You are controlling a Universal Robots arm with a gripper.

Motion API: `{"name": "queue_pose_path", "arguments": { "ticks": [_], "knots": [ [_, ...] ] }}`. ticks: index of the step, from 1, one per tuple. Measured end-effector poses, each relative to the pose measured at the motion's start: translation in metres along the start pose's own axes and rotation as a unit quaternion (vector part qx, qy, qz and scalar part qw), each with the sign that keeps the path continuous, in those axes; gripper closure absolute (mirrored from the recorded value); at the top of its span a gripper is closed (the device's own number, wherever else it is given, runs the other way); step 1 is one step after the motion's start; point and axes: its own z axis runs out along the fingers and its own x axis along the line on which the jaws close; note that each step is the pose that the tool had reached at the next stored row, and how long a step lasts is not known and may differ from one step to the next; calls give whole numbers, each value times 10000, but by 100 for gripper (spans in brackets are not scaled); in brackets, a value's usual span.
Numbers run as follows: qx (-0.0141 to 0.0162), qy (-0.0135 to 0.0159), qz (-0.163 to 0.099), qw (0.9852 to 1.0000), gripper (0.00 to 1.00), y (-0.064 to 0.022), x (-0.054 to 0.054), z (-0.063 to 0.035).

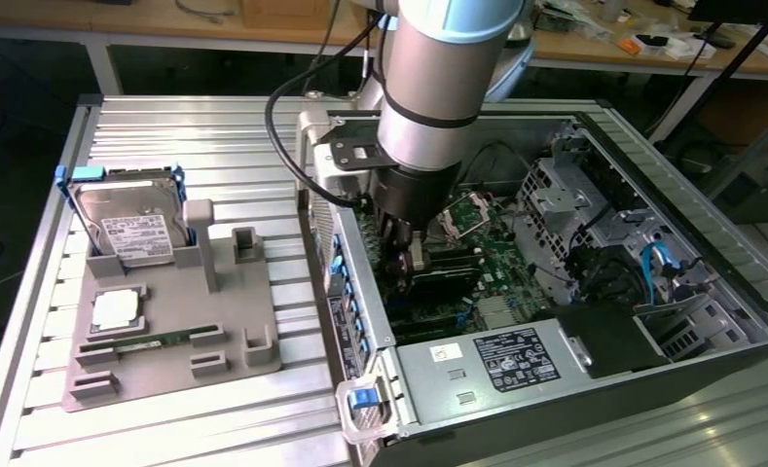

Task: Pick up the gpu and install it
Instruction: 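Press down on the gpu until it lock into place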

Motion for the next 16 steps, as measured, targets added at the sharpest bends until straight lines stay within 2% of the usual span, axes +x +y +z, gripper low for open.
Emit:
{"name": "queue_pose_path", "arguments": {
  "ticks": [4,10,13,16],
  "knots": [
    [1,10,0,10000,89,4,-3,53],
    [0,11,0,10000,89,3,-4,59],
    [-17,36,-1,10000,89,0,-9,68],
    [-13,30,-1,10000,89,1,-7,76]
  ]
}}
